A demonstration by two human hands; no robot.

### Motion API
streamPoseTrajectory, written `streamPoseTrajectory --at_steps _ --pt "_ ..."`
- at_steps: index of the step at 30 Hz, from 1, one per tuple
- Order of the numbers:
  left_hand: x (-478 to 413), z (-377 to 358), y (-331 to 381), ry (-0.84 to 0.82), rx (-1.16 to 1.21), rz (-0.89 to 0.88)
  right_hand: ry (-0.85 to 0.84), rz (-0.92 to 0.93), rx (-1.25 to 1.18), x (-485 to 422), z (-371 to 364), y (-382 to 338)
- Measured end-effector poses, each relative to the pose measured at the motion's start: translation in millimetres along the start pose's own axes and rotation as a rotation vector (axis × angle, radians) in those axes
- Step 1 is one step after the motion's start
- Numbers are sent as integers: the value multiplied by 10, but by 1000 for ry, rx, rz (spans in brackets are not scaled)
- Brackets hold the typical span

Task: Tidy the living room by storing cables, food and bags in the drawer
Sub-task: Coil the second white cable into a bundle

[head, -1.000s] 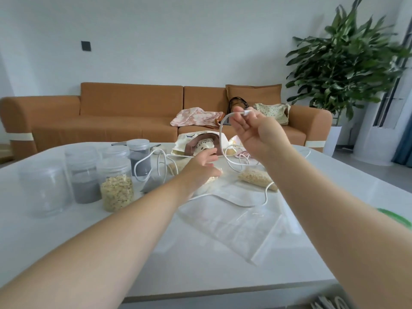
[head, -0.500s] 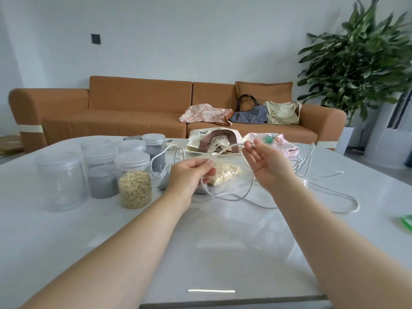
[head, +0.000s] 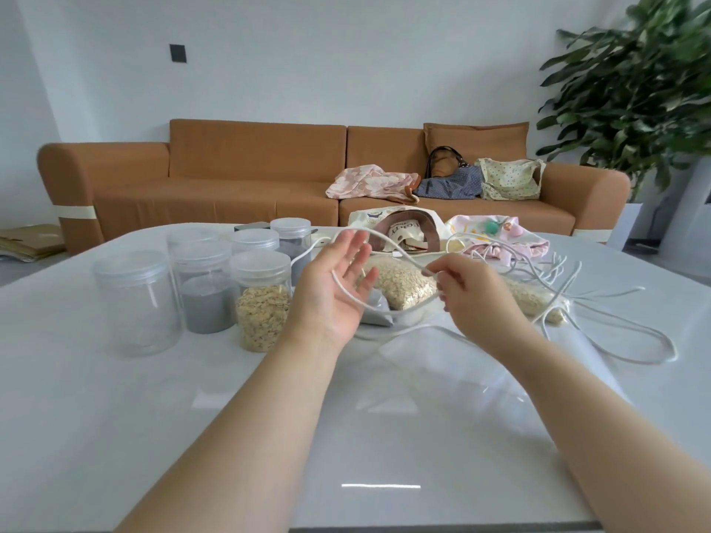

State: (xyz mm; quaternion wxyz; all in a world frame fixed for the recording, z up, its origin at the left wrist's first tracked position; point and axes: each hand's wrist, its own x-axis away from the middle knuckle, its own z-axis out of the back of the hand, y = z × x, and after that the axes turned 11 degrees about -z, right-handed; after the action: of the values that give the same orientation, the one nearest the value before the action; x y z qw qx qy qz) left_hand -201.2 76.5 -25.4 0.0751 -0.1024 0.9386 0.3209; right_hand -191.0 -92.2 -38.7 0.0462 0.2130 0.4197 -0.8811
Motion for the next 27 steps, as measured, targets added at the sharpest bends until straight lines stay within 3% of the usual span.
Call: streamPoseTrajectory --at_steps 6,12,17,20,25,27 --pt "144 -87 -54 -223 -86 65 184 -76 -150 -17 36 -31" --pt "224 -130 -141 -324 -526 41 289 -134 -247 -14 62 -10" --pt "290 -124 -38 -355 -686 139 339 -193 -291 -74 106 55" --pt "270 -92 -30 -196 -612 97 248 -283 -367 -69 137 58" --pt "225 -43 17 43 -259 51 -220 -427 -340 81 167 -48" --pt "209 -26 22 111 -242 15 -302 -400 -333 120 158 -67"
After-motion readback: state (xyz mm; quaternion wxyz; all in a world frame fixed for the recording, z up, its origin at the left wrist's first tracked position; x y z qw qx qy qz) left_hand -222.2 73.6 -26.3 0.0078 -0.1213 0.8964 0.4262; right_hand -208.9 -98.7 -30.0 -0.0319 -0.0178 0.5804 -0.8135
